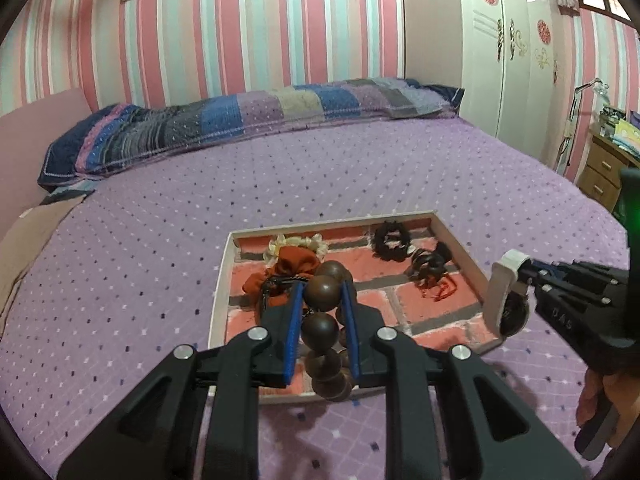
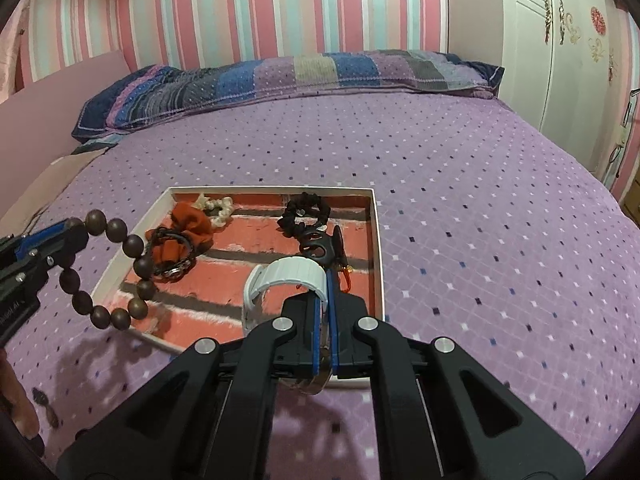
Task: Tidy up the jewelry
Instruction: 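Carry the bead bracelet and white watch with both tools over the tray, then open both tools to release the bead bracelet and watch in the tray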
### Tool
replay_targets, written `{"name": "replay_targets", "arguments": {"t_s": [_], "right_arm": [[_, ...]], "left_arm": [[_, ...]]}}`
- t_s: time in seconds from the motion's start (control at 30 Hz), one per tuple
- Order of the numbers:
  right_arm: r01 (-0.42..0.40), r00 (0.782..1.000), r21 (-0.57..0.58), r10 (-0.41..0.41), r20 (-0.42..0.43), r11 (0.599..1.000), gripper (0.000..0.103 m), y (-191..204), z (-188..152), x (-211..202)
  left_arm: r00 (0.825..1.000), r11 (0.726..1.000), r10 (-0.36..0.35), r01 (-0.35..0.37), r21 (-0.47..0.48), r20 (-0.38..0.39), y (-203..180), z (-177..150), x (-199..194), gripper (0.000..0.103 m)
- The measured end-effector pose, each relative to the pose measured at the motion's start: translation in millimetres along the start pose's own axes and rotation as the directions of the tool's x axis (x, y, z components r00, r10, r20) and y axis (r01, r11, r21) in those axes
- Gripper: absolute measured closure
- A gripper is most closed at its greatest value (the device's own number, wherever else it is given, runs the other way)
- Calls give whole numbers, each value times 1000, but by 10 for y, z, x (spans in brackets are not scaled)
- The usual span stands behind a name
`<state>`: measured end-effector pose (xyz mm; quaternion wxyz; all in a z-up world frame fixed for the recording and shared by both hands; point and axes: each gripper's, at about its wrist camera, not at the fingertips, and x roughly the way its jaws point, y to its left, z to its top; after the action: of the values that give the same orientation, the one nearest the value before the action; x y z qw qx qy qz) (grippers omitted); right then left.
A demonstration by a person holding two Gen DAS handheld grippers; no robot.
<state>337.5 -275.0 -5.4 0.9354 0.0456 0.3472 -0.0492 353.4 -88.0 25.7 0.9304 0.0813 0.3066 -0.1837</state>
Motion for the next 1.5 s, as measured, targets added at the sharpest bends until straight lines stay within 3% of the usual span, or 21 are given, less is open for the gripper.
{"name": "replay_targets", "arguments": {"t_s": [0.17,0.47,0.8,1.3,1.37,1.43,1.5], "right_arm": [[19,999,0,-19,-39,1000,99,-33,-34,247],[57,995,-27,-59,-77,998,98,-36,-159,493],[75,991,-53,-80,-104,996,99,-78,-89,736],[43,988,-94,-56,-145,995,96,-63,-112,927],[36,988,-86,-48,-145,996,91,-69,-108,916],[26,988,-82,-38,-149,996,81,-69,-108,903],[24,988,-85,-37,-149,996,77,-62,-111,878]], "left_arm": [[997,1000,10,-13,-28,-79,151,-74,424,83],[991,993,23,-37,-113,-131,452,-265,640,83],[972,991,97,-113,-68,-213,512,-449,930,83],[963,989,95,-120,-83,-253,541,-559,1020,82],[963,990,97,-121,-79,-252,531,-564,1005,80],[964,989,105,-127,-79,-243,523,-555,974,64],[967,988,111,-132,-82,-228,529,-539,923,60]]}}
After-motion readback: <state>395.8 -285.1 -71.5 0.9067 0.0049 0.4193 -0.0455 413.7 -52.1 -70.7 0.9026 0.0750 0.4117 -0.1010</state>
